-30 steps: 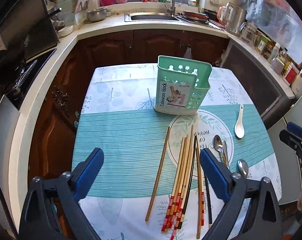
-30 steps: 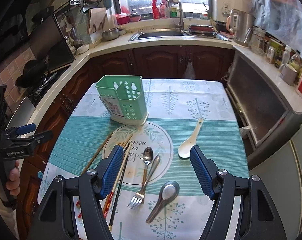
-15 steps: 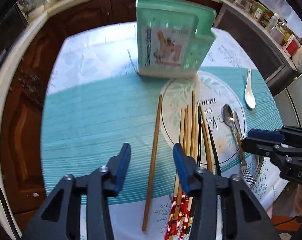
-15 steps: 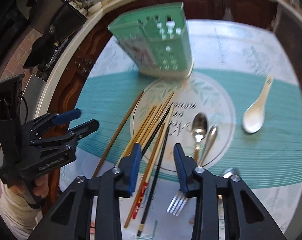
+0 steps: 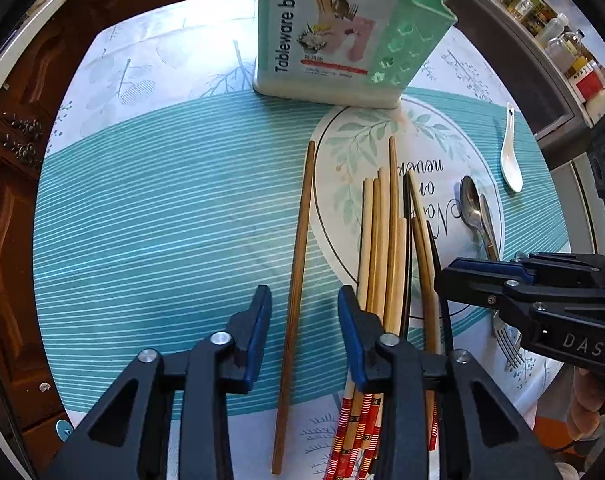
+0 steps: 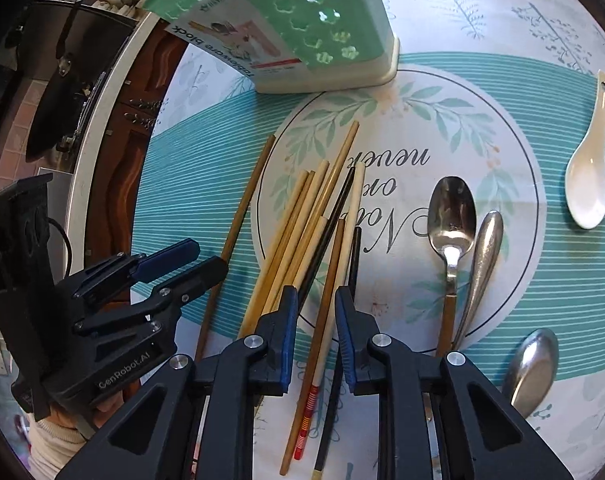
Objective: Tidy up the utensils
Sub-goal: 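Grasp a plain brown chopstick with the left tool while the right tool grasps a red-banded chopstick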
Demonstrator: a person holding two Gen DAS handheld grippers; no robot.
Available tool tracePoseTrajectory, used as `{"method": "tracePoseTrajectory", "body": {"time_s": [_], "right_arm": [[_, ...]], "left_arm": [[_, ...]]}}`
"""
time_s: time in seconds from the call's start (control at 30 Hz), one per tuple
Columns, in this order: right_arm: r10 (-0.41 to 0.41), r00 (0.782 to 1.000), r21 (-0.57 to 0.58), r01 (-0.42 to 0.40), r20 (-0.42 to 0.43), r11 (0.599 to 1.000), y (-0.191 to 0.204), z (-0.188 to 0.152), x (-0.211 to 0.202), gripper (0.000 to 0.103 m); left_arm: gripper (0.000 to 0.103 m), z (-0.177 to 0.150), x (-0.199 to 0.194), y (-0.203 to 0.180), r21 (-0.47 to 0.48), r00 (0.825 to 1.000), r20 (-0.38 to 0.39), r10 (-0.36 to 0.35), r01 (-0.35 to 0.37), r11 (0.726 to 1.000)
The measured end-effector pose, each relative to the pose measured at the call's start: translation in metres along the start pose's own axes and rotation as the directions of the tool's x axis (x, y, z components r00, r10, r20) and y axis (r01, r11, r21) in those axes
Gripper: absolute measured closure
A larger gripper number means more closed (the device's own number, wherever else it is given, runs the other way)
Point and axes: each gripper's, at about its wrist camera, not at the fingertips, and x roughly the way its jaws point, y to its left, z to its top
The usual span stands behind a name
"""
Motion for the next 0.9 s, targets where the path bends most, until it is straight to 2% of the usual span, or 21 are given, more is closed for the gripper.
{"method": "tracePoseTrajectory", "body": {"time_s": [0.07, 0.33, 0.53, 0.73, 0.8, 0.9], "right_arm": [[0.002, 1.0, 0.01, -0.002, -0.012, 1.0, -0.001, 0.006, 0.004, 0.083], [-0.059, 0.997, 0.017, 0.06, -0.041, 0.998, 0.001, 0.013, 0.019, 0.083], [-0.124, 0.992, -0.021, 0.123, -0.034, 0.992, 0.004, 0.015, 0.022, 0.094], [-0.227, 0.974, -0.094, 0.226, 0.0, 0.969, 0.021, 0.015, 0.024, 0.094], [-0.272, 0.962, -0.151, 0.272, 0.019, 0.95, 0.034, 0.015, 0.028, 0.094], [-0.335, 0.941, -0.221, 0.335, 0.041, 0.916, 0.045, 0.009, 0.029, 0.094]], "left_arm": [[0.082, 0.004, 0.008, -0.002, 0.003, 1.0, -0.019, 0.003, -0.003, 1.0], [0.083, 0.007, 0.021, -0.004, 0.007, 0.999, -0.05, 0.02, -0.019, 1.0], [0.083, 0.013, 0.023, -0.009, 0.023, 0.998, -0.058, 0.038, -0.037, 0.999], [0.083, 0.019, 0.028, -0.023, 0.072, 0.992, -0.078, 0.102, -0.096, 0.993], [0.083, 0.019, 0.03, -0.031, 0.099, 0.988, -0.078, 0.134, -0.126, 0.987], [0.077, 0.02, 0.031, -0.038, 0.11, 0.982, -0.073, 0.173, -0.165, 0.98]]}}
